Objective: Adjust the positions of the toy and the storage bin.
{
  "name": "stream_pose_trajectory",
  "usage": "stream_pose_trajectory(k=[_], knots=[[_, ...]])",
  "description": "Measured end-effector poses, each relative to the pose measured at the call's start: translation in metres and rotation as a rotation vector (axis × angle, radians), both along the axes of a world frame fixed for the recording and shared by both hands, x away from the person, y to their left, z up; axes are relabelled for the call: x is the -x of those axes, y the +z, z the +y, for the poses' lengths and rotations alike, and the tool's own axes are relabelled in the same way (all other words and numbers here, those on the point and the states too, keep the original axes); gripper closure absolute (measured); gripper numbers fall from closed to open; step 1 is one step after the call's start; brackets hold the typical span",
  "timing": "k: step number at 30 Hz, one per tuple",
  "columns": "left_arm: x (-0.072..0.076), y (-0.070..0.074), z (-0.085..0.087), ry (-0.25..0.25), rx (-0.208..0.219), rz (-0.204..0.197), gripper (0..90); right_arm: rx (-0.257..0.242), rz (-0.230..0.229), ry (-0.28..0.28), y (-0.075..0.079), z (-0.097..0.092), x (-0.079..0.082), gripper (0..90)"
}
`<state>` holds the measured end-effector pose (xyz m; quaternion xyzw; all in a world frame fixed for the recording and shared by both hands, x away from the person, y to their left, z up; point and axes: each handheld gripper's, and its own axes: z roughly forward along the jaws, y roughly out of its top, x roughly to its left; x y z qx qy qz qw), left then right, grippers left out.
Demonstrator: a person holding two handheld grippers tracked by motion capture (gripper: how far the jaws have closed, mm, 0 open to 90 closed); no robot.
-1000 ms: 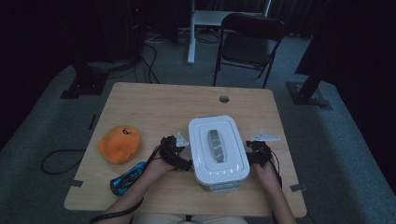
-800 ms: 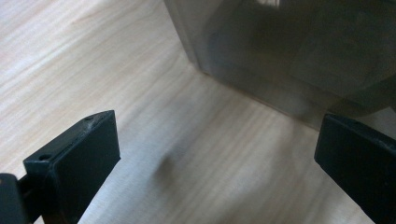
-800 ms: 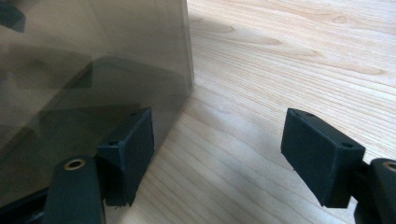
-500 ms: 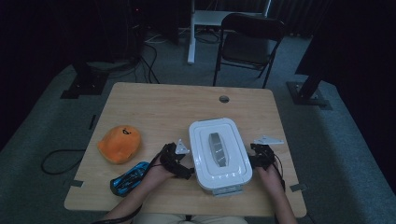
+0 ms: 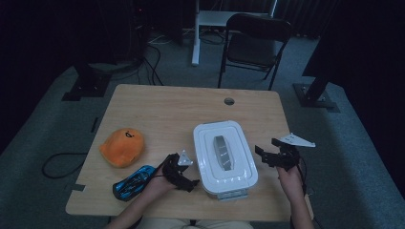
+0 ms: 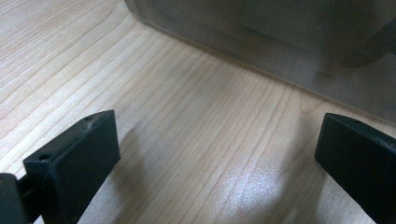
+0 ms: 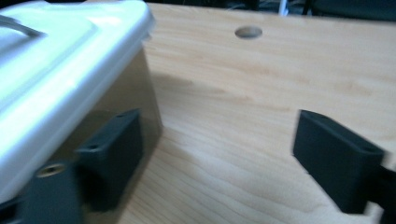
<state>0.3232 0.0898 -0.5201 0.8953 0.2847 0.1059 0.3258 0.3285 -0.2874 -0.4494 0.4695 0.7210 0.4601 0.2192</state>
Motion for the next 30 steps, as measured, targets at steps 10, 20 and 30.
stream_pose_trajectory(k=[10, 20, 30], knots=[[0.005, -0.004, 0.004, -0.002, 0.026, -0.037, 0.6, -0.024, -0.094, 0.091, 0.042, 0.023, 0.024, 14.6], [0.011, -0.005, 0.007, -0.035, 0.030, -0.039, 0.6, 0.001, -0.059, 0.202, 0.069, 0.059, 0.043, 12.1], [0.020, -0.005, 0.012, -0.046, 0.030, -0.040, 0.6, -0.004, -0.060, 0.273, 0.074, 0.088, 0.051, 15.1]])
